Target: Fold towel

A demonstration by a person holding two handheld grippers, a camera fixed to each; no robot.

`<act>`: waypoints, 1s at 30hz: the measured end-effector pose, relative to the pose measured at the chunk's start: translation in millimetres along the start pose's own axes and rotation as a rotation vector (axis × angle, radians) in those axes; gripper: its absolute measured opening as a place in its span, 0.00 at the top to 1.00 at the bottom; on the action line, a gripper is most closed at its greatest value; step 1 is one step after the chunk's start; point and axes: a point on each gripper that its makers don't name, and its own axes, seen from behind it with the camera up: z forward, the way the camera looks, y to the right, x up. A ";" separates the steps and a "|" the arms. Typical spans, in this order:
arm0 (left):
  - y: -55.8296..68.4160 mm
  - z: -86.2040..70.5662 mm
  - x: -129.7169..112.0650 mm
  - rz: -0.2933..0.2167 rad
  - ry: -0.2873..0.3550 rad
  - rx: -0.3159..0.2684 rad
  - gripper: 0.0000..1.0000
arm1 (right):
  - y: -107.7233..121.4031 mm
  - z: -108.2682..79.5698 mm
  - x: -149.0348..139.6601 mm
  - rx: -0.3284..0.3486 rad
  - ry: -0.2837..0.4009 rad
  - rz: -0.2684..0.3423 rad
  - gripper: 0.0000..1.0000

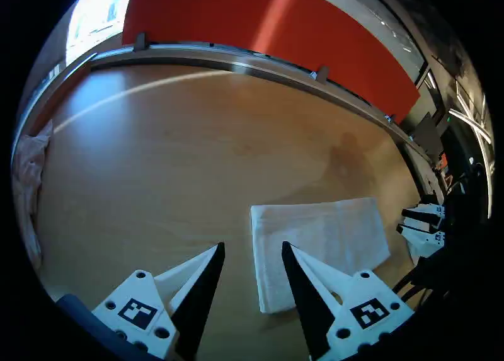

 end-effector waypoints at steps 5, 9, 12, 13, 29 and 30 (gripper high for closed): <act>-2.9 -6.1 -12.6 0.004 -0.004 0.011 0.34 | -4.6 -6.2 -7.2 0.003 -0.002 -0.003 0.30; -5.7 -11.4 -22.5 0.007 -0.003 0.021 0.34 | -8.4 -11.3 -13.7 0.005 -0.004 -0.003 0.30; -7.2 -15.5 -30.1 0.009 -0.005 0.028 0.34 | -11.0 -15.3 -18.5 0.007 -0.006 -0.002 0.30; -7.4 -16.9 -32.9 0.009 -0.006 0.029 0.34 | -12.0 -16.6 -20.3 0.007 -0.007 -0.002 0.30; -21.6 -44.1 -75.1 -0.051 -0.013 0.064 0.34 | -28.6 -18.6 -43.6 0.079 -0.040 -0.062 0.30; -23.5 -46.5 -77.7 -0.055 -0.013 0.069 0.34 | -29.4 -18.3 -45.1 0.085 -0.044 -0.073 0.30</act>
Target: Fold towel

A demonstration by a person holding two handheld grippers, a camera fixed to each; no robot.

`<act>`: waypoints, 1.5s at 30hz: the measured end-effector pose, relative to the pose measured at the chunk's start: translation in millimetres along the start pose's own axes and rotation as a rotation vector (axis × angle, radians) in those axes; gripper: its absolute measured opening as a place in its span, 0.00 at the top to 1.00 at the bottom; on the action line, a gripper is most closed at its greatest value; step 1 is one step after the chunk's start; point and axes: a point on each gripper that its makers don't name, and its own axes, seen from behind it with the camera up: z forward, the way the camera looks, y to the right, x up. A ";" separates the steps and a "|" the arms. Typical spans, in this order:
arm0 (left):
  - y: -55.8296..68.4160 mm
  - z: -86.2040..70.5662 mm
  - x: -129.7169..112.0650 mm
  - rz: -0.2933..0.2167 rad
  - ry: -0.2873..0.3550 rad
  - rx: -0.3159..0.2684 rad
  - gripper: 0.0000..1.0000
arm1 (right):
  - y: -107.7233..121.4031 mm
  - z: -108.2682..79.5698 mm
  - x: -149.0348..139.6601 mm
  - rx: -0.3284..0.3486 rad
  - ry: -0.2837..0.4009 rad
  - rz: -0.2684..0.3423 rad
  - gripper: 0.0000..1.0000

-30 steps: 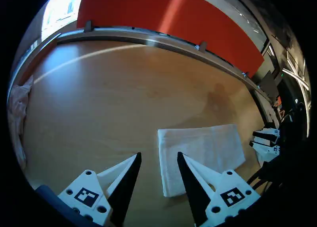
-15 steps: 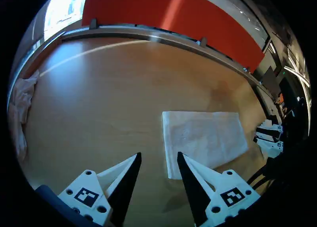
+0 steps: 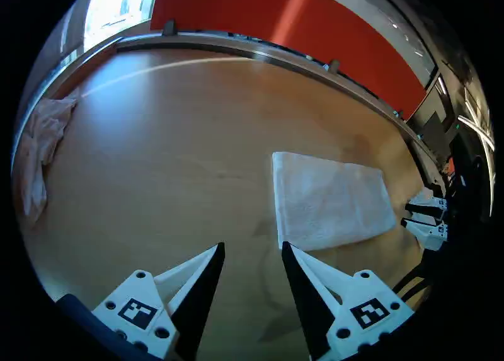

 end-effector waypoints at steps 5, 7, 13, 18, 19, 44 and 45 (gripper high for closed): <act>-11.7 -13.0 -13.5 -0.022 0.002 0.026 0.34 | -4.2 2.8 -6.5 0.033 -0.023 -0.057 0.30; -15.4 -18.1 -19.3 -0.031 0.000 0.032 0.34 | -5.4 3.8 -8.0 0.044 -0.030 -0.072 0.30; -24.6 -29.1 -33.7 -0.055 -0.007 0.048 0.34 | -6.0 7.7 -12.2 0.063 -0.048 -0.095 0.30; -26.6 -36.0 -42.4 -0.073 -0.010 0.052 0.34 | -4.9 9.3 -19.5 0.073 -0.071 -0.101 0.33; -26.8 -37.4 -44.2 -0.077 -0.011 0.052 0.34 | -5.0 9.7 -21.3 0.076 -0.076 -0.103 0.34; -36.3 -53.2 -58.1 -0.090 -0.015 0.063 0.34 | -9.1 17.9 -28.0 0.104 -0.108 -0.121 0.91; -36.3 -53.4 -58.4 -0.090 -0.015 0.062 0.34 | -9.8 17.7 -27.6 0.104 -0.107 -0.121 0.93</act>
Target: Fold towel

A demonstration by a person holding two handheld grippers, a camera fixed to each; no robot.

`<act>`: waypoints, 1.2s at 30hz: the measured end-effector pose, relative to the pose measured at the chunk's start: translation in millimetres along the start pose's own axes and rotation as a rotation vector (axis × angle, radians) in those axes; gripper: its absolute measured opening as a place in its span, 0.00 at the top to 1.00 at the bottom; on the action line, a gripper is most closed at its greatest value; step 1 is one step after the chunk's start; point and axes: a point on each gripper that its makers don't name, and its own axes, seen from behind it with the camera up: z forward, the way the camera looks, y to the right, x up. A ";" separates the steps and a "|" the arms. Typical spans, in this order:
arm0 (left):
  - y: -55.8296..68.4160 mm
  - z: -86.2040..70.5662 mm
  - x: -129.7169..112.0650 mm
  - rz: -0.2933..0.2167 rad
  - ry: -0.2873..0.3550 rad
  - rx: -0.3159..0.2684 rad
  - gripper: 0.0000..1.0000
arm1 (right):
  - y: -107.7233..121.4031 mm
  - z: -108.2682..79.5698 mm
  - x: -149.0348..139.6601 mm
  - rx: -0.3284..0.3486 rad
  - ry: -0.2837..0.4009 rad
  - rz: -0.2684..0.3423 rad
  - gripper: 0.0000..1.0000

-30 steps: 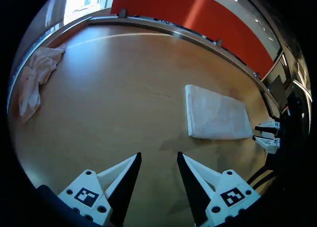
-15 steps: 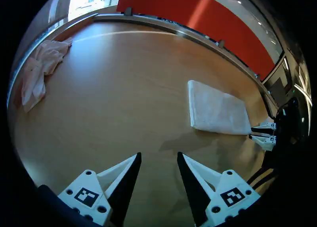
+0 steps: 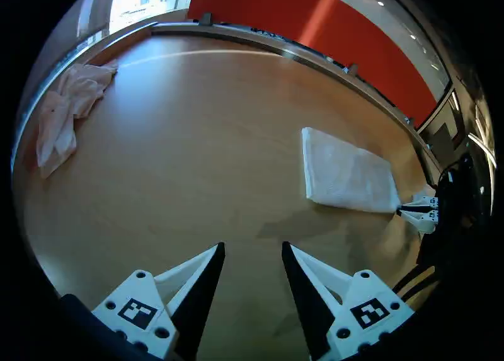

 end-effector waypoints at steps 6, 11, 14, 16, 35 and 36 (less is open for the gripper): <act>0.4 -2.0 -2.4 -0.002 -0.002 -0.005 0.34 | -2.0 -2.4 4.7 -0.009 0.011 0.000 0.95; -1.7 -5.2 -3.6 -0.003 0.000 -0.005 0.34 | -1.7 -10.2 15.7 -0.023 0.029 -0.011 0.95; -3.7 -8.0 -2.9 -0.006 0.005 -0.003 0.34 | -1.3 -16.2 27.3 -0.031 0.044 -0.022 0.95; -5.6 -9.8 -2.5 -0.008 0.007 -0.002 0.34 | -0.5 -20.4 36.2 -0.039 0.052 -0.034 0.95; -18.3 -33.5 3.1 -0.070 0.059 -0.008 0.34 | -16.2 -51.2 138.5 -0.060 0.169 -0.191 0.95; -18.7 -34.3 3.4 -0.070 0.061 -0.009 0.34 | -16.8 -51.7 140.3 -0.060 0.170 -0.194 0.95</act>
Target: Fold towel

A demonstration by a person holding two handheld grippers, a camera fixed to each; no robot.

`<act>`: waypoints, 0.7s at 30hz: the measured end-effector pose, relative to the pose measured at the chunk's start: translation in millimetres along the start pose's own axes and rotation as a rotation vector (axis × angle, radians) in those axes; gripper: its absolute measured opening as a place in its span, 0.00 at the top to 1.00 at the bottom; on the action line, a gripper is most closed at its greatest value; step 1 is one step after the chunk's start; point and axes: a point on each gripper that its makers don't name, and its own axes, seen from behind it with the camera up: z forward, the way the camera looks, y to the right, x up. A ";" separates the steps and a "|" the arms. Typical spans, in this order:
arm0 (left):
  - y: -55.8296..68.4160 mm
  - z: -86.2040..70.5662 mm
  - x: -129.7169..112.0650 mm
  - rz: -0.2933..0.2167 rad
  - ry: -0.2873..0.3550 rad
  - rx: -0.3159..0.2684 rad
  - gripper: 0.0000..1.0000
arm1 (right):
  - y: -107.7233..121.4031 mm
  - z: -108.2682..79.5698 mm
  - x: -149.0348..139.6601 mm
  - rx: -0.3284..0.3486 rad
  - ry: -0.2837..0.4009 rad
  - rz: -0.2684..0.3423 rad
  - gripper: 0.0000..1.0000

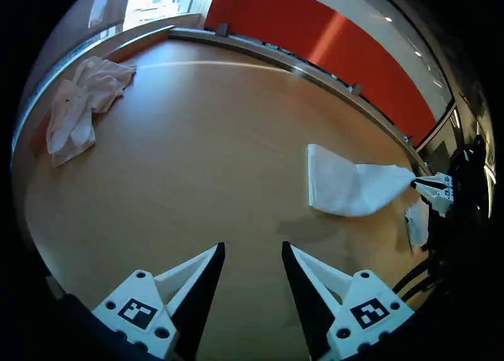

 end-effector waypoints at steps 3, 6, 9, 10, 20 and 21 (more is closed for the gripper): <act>-1.0 -2.2 1.2 0.000 0.004 -0.001 0.34 | -0.6 -0.6 4.2 0.000 0.002 -0.009 0.95; -1.4 -4.9 2.6 -0.001 0.009 -0.005 0.34 | -2.4 -0.5 7.4 0.005 0.001 -0.020 0.95; -1.3 -9.0 5.3 -0.006 0.017 -0.009 0.34 | -5.5 0.7 12.9 0.013 0.001 -0.033 0.95; -1.2 -11.0 6.7 -0.008 0.021 -0.011 0.34 | -7.3 1.8 15.6 0.018 0.002 -0.040 0.95; -8.9 -38.4 19.2 -0.036 0.068 -0.011 0.34 | -38.0 24.8 49.0 0.088 0.010 -0.112 0.96; -10.9 -41.7 19.8 -0.039 0.072 -0.008 0.34 | -42.5 28.4 52.2 0.096 0.010 -0.119 0.96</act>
